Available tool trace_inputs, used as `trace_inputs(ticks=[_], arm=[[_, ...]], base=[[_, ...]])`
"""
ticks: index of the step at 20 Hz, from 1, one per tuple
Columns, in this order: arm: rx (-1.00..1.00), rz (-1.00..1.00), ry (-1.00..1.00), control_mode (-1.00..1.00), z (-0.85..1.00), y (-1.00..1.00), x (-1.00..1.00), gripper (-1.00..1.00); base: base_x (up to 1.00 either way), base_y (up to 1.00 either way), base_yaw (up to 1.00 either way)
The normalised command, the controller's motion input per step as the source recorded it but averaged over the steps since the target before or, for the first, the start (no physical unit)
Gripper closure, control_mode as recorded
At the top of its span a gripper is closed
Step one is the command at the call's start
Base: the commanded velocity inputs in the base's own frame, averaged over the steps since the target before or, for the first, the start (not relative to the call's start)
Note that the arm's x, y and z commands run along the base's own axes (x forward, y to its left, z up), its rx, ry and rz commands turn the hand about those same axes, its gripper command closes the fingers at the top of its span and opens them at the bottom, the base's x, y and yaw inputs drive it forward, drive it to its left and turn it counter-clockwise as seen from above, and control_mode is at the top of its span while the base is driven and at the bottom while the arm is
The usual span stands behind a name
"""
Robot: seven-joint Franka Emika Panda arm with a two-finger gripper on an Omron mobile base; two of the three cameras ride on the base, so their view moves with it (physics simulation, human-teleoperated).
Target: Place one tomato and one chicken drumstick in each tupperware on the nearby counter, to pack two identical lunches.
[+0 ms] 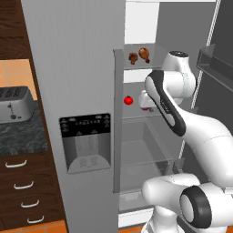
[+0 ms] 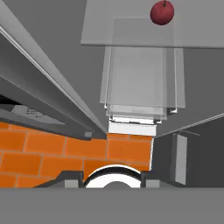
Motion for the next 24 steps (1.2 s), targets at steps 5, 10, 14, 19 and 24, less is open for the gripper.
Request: trace_inputs(ticks=[5,10,14,19,24], arm=[[0.0,0.01,-0.14,-1.0,-0.26,-0.28,0.08,-1.0],[-0.02,0.02,-0.11,-1.0,-0.37,-0.3,0.31,-1.0],[-0.06,0.0,-0.03,-1.0,-0.46,-0.27,0.58,-1.0],[-0.02,0.0,0.0,-1.0,-0.34,-0.2,0.77,-1.0],[0.0,0.0,0.0,-1.0,-0.14,-0.29,0.91,-1.0]], base=[[0.0,0.0,0.0],[0.0,0.0,0.0],[0.0,0.0,0.0],[0.0,0.0,0.0],[0.0,0.0,0.0]])
